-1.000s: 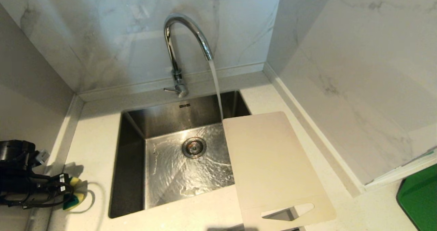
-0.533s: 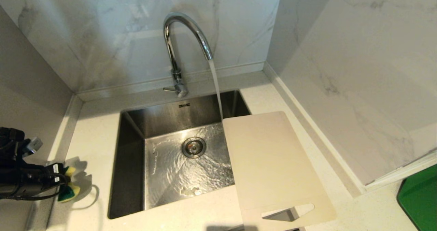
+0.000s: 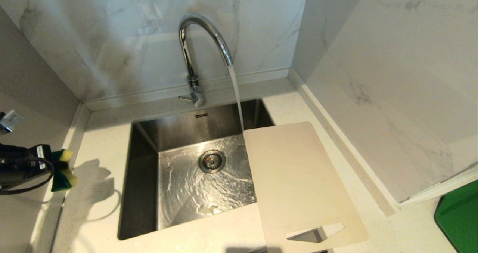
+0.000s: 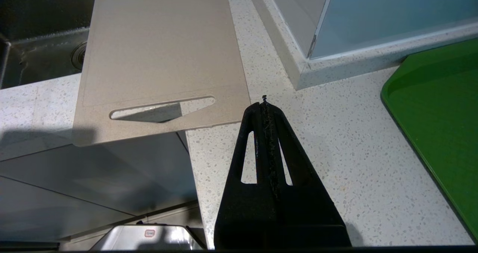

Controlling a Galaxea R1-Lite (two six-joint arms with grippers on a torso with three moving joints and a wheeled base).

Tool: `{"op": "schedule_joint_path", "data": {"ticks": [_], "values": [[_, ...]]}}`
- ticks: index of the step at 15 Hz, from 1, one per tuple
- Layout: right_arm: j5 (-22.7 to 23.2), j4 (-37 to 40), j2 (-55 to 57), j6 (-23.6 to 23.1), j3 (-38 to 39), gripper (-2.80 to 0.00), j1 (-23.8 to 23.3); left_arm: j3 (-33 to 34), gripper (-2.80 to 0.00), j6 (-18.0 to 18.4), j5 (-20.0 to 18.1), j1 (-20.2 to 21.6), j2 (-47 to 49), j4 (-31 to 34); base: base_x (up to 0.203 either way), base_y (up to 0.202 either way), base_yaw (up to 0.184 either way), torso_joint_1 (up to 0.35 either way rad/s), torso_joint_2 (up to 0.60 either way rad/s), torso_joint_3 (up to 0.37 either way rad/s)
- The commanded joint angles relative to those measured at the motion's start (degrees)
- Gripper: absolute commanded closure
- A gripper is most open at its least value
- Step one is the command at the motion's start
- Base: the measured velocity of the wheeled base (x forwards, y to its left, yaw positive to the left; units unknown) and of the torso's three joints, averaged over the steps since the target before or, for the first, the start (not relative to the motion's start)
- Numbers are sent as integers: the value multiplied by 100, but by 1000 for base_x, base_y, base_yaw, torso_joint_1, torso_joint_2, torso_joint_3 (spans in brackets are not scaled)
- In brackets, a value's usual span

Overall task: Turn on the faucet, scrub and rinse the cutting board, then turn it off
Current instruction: Pick up the cutting board

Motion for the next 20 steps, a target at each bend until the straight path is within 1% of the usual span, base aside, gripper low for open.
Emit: {"op": "schedule_joint_path", "data": {"ticks": [1, 2, 4, 7, 12, 16, 20], "values": [[0, -5, 0, 1, 0, 0, 2, -695, 0, 97, 14, -24, -567, 512, 0, 0, 0, 0, 0, 0], [0, -5, 0, 1, 0, 0, 2, -861, 0, 276, 18, -25, -775, 726, 0, 0, 0, 0, 0, 0], [0, -5, 0, 1, 0, 0, 2, -937, 0, 583, 14, -37, -1196, 857, 0, 0, 0, 0, 0, 0], [0, -5, 0, 1, 0, 0, 2, -859, 0, 690, 13, -67, -1874, 1076, 0, 0, 0, 0, 0, 0], [0, -5, 0, 1, 0, 0, 2, 35, 0, 603, 69, -6, -2931, 1121, 0, 0, 0, 0, 0, 0], [0, -5, 0, 1, 0, 0, 2, 850, 0, 577, 69, 410, -3749, 1094, 0, 0, 0, 0, 0, 0], [0, -5, 0, 1, 0, 0, 2, 1693, 0, 620, -34, 415, -4515, 1057, 0, 0, 0, 0, 0, 0]]}}
